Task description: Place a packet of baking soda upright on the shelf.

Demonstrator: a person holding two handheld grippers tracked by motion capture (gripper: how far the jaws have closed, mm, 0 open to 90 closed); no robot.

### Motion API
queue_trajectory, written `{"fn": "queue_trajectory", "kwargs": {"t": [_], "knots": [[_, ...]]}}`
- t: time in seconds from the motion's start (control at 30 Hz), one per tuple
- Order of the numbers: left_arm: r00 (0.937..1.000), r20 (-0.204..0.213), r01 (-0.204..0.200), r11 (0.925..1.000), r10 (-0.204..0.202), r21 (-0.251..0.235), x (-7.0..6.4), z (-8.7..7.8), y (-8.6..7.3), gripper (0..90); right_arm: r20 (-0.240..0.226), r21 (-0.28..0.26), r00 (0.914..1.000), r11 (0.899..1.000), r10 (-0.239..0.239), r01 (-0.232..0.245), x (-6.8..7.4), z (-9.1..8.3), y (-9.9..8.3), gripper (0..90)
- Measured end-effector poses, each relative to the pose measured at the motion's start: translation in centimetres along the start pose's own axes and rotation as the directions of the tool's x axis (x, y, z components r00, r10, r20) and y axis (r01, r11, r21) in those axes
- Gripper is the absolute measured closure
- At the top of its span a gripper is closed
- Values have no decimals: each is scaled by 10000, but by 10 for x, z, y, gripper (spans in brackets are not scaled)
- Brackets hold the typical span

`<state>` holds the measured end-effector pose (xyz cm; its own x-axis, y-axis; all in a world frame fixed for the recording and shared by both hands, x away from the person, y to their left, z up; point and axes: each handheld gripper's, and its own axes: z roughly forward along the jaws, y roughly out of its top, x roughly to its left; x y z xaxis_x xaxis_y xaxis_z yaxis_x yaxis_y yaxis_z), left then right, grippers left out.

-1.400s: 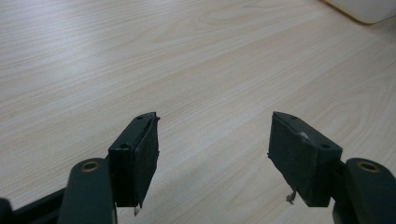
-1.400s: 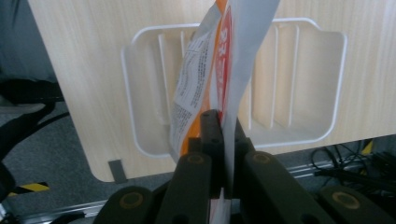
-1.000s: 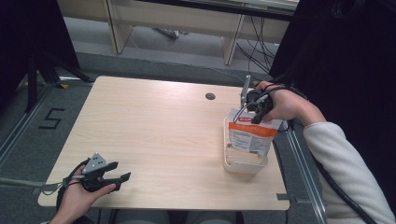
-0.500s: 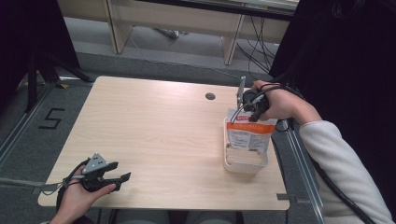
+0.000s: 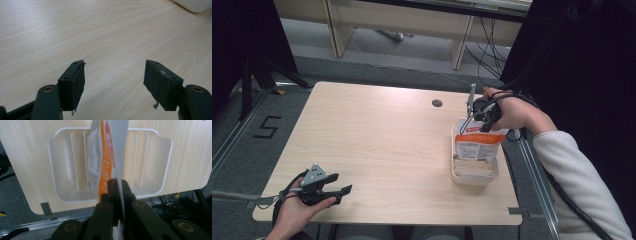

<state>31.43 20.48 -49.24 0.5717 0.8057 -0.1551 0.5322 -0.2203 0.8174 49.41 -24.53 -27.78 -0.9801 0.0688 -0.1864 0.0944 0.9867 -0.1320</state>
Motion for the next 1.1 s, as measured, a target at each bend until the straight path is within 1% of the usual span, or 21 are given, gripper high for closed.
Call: {"fn": "queue_trajectory", "kwargs": {"t": [0.1, 0.13, 0.17, 0.23, 0.27, 0.3, 0.37, 0.43, 0.47, 0.5, 0.57, 0.6, 0.63, 0.67, 0.7, 0.73, 0.77, 0.8, 0.87, 1.0, 1.1], "knots": [[10000, -16, -12, 10000, 12, 64, 0, 0, 0, 325, -56, 47, 10000, 10000, -82, 83, 0, 2, 1, 900], [10000, 32, 0, 10000, 0, 15, 0, 0, 0, 325, -140, 271, 9997, 9995, 183, -179, 1, 2, 1, 900], [10000, 22, 2, 10000, -2, -1, 0, 0, 0, 325, -182, 277, 9994, 9992, 301, -295, 2, 3, 2, 900], [10000, 19, 1, 10000, -1, -11, 0, 0, 0, 325, -239, 88, 9996, 9998, -172, 174, -1, 7, 3, 895], [10000, 23, 4, 10000, -4, -5, 0, 0, 0, 325, -315, 322, 9987, 9988, 389, -379, 2, 8, 5, 888], [10000, 24, 4, 10000, -4, -8, 0, 0, 0, 325, -288, 214, 9995, 9997, 136, -130, 0, 10, 5, 878], [10000, 34, 6, 10000, -6, -4, 0, 0, 0, 325, -149, 248, 9996, 9994, 228, -224, 0, 11, 5, 814], [10000, 34, 8, 10000, -8, -10, 0, 0, 0, 325, -313, -37, 9986, 9991, 423, -425, -1, 11, 3, 748], [10000, 35, 8, 10000, -8, -3, 0, 0, 0, 325, -384, 42, 9973, 9980, 625, -624, 0, 10, 2, 735], [10000, 33, 7, 10000, -7, -2, 0, 0, 0, 325, -193, -212, 9969, 9969, 760, -764, 0, 9, -1, 690], [9999, 50, -111, 9999, 111, -2, 0, 0, 0, 325, -171, -246, 9953, 9951, 952, -956, 0, 8, -2, 682], [9999, 55, -90, 10000, 90, -3, 0, 0, 0, 325, -72, -723, 9974, 9947, 722, -726, -2, 6, -4, 667], [9999, 54, -94, 10000, 94, 1, 0, 0, 0, 325, -155, -842, 9940, 9905, 1079, -1089, -1, 4, -6, 657], [9999, 109, -14, 10000, 14, -24, 0, 0, 0, 325, -143, -1131, 9929, 9865, 1178, -1187, 0, 1, -8, 636], [9999, 107, -12, 10000, 13, -44, 0, 1, 0, 325, -79, -1374, 9951, 9856, 984, -986, 0, 1, -9, 625], [10000, 63, -7, 10000, 7, -55, 0, 1, 0, 325, -79, -1374, 9951, 9856, 984, -986, 0, 1, -9, 625], [10000, 72, -16, 10000, 17, -46, 0, 1, 0, 325, -179, -1374, 9916, 9820, 1284, -1296, 3, -1, -8, 612], [9999, 102, -15, 10000, 16, -38, 0, 1, 0, 325, -150, -1469, 9910, 9800, 1333, -1341, 5, -2, -7, 604], [9999, 102, -19, 10000, 20, -34, 0, 1, 0, 325, -234, -2062, 9883, 9666, 1504, -1520, 10, -6, -3, 603], [9999, 102, -49, 10000, 50, -26, 0, 0, 0, 325, -266, -2374, 9927, 9638, 1180, -1209, 12, -4, 2, 597], [10000, 78, 13, 10000, -13, 23, 0, 0, 0, 325, -273, -2254, 9929, 9669, 1162, -1194, 15, -2, 7, 598]]}}
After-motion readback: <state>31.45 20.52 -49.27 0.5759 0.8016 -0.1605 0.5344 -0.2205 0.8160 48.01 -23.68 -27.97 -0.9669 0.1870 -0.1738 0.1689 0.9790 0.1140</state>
